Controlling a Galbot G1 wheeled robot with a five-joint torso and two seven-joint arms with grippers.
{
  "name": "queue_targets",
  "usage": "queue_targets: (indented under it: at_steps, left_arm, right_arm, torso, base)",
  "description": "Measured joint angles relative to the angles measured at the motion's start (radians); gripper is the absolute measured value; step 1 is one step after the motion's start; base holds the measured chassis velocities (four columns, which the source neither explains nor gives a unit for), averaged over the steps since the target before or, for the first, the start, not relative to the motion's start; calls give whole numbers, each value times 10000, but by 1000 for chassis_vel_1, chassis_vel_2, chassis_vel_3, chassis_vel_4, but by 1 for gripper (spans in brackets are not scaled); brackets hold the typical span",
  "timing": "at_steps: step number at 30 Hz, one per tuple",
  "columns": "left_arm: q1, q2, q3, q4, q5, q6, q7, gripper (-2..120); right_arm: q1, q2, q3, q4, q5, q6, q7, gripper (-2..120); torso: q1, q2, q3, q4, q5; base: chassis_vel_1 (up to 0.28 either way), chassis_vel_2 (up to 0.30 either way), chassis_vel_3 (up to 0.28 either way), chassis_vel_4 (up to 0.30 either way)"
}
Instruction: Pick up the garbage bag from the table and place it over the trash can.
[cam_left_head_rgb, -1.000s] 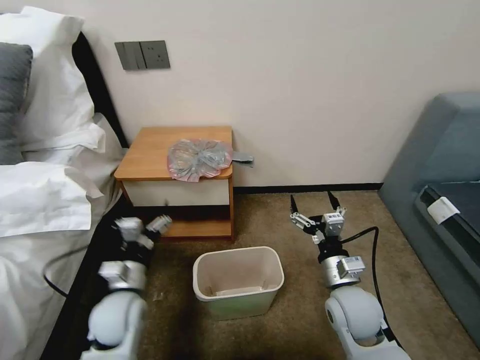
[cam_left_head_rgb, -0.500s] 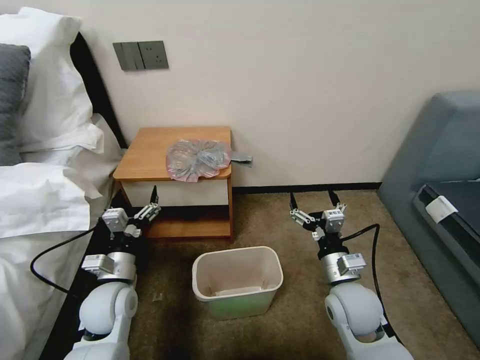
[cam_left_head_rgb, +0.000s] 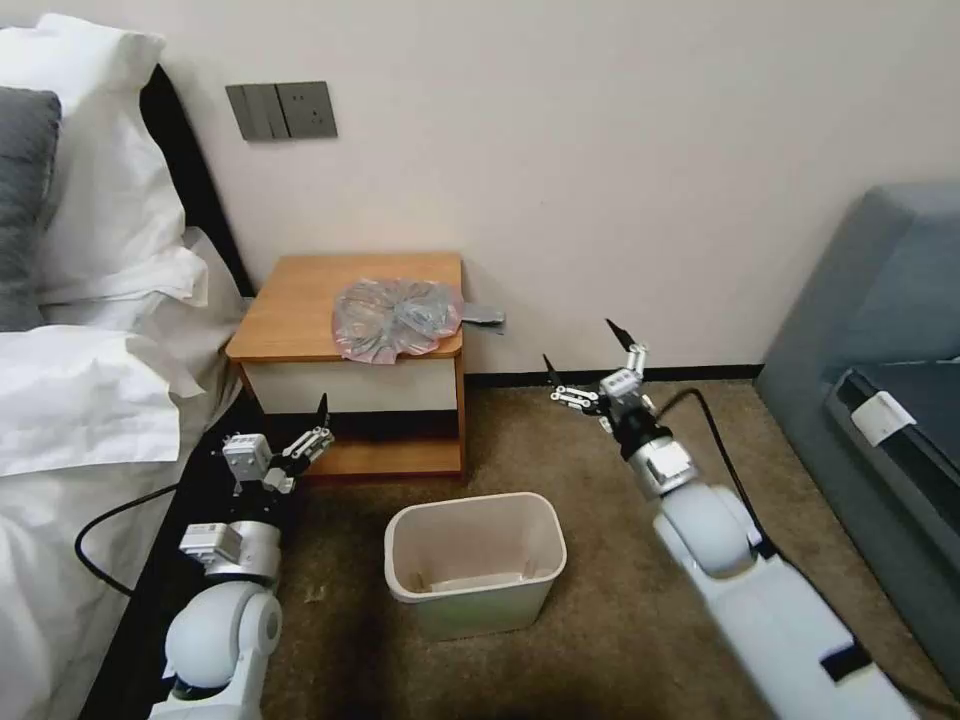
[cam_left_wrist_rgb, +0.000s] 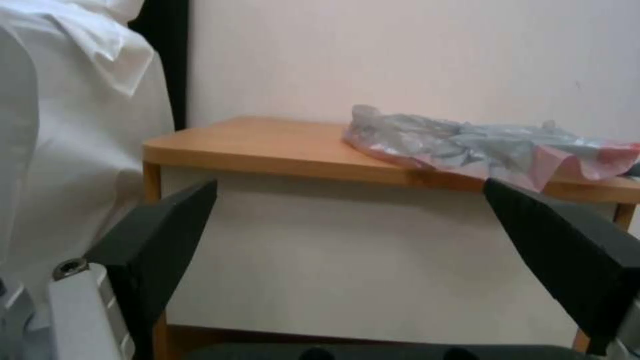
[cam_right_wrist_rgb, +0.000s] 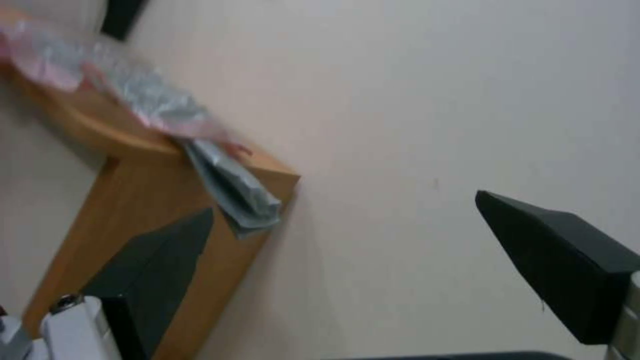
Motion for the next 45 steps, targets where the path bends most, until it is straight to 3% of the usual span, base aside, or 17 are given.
queue_targets:
  at_steps: [8, 18, 29, 37, 45]
  left_arm:
    - [-50, -89, -22, 80, 54, -20, -20, 99]
    - [-41, -216, -110, 193, 137, -133, -93, 99]
    - [-65, -212, -207, 240, 131, -203, -134, 99]
    - [-44, -236, -217, 243, 133, -236, -166, 99]
    - [-48, -290, -224, 255, 158, -253, -207, 99]
  right_arm:
    - [1666, -26, -990, -1311, -811, 270, -329, 100]
    - [3822, 659, -2637, -3866, -2570, 1082, -928, 100]
    - [5031, 1041, -3492, -5144, -2712, 1343, -836, 99]
    - [5513, 1176, -3852, -5721, -2777, 1576, -805, 80]
    - [5598, 1273, -3987, -5839, -2720, 1633, -815, 46]
  torso:
    - [0, 0, 0, 1, -1]
    - [0, 0, 0, 0, -2]
    - [0, 0, -1, 1, -1]
    - [0, 1, -1, 1, -2]
    - [0, 1, -1, 1, -2]
  base:
    - [0, 0, 0, 0]
    - [0, 0, 0, 0]
    - [0, 0, 0, 0]
    - [0, 0, 0, 0]
    - [0, 0, 0, 0]
